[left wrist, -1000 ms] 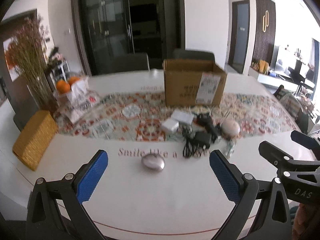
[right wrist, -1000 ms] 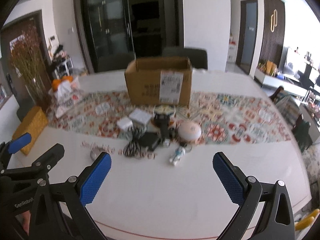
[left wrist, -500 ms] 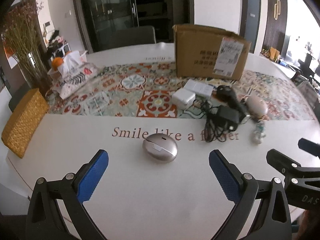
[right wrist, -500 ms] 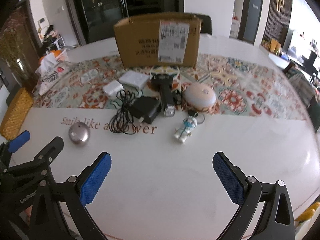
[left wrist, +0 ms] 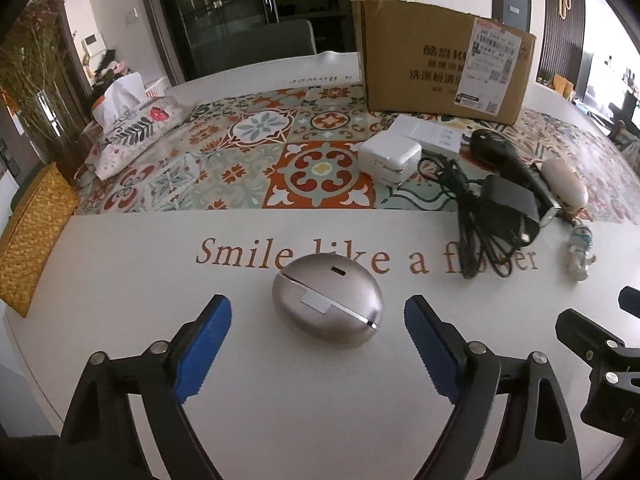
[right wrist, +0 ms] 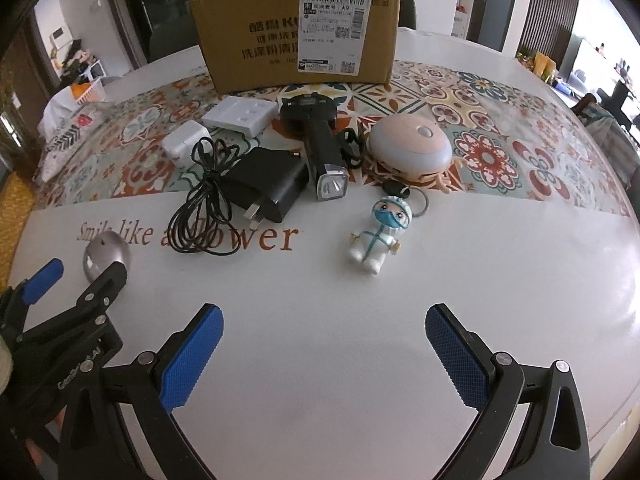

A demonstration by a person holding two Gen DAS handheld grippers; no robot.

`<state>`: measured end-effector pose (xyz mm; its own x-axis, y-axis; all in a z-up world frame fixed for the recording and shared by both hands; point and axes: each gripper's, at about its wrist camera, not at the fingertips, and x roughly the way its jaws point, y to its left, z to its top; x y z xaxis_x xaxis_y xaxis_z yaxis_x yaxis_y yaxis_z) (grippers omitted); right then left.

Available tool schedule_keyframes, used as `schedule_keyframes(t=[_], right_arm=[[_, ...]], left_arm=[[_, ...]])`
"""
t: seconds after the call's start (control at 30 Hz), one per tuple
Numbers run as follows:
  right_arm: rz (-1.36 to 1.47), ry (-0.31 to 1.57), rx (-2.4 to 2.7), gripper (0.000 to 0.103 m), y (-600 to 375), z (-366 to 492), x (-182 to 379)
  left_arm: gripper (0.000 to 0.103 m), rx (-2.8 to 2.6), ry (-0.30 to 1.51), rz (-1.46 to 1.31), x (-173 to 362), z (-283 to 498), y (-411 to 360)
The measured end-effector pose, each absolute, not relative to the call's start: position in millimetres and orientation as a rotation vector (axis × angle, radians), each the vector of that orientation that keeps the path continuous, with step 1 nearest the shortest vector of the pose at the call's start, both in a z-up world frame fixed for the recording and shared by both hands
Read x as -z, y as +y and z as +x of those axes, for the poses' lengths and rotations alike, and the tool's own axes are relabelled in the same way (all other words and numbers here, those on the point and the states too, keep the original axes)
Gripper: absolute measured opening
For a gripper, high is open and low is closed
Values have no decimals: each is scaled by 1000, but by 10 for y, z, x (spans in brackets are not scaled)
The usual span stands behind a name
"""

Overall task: Organize rigid objects
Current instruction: 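Grasp the silver oval object with the left gripper while the right gripper approaches the astronaut figurine, then grasp the white astronaut figurine with the right gripper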

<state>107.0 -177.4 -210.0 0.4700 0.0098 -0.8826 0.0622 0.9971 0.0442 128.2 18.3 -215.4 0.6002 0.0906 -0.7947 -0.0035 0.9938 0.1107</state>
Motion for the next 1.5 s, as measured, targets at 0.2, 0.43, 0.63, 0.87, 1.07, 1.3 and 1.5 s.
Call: schedule_keyframes(t=[0.2,0.43,0.63,0.87,1.07,1.3,1.5], right_arm=[[74,1086,41,102,-1764,1162,2158],[95,1090,54,102,-1795,1204,2203],[96,1071,46,102,-1808,1211,2183],[61,1036,-37,100,-1860,1273,2112],[79,999,-76,93,-2070,1343,2090],[147,1022,-114,76,-2183,1498,2220],[175,1010,-100,65,-2204,1569,2273]], left_arm=[[85,-65,943,92,2274,1400,184],[71,-54,951,72,2329,1462,177],[62,-43,943,61,2326,1443,174],[62,-51,937,69,2243,1384,39],[62,-85,879,57,2086,1294,-108],[62,-96,854,46,1974,1325,-180],[62,-85,856,52,1979,1404,-193]])
